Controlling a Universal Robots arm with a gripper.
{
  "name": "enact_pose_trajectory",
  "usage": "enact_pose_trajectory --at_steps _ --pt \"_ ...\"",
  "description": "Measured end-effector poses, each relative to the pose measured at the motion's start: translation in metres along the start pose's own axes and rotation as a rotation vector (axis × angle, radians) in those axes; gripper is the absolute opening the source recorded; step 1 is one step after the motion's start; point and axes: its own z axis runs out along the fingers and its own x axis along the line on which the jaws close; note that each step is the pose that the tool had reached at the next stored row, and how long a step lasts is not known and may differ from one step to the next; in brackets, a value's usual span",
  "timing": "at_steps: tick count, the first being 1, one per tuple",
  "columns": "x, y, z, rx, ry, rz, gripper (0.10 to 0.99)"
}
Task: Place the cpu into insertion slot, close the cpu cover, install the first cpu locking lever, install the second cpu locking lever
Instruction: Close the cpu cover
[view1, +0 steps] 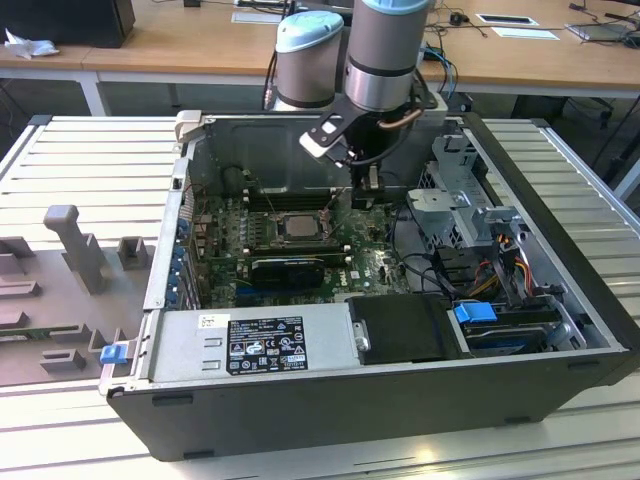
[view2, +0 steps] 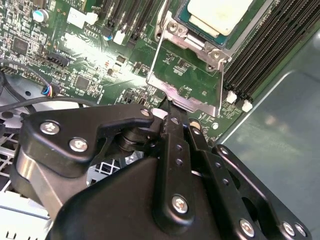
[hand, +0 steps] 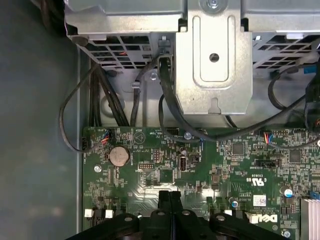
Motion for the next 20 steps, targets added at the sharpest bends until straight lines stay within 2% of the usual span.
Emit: enact_pose_trajectory --at_steps 9,20 --pt "0.0000 -0.0055 -0.0001 0.000 0.0001 0.000 0.106" --pt "0.0000 -0.0087 -0.0002 0.000 0.0001 0.000 0.106"
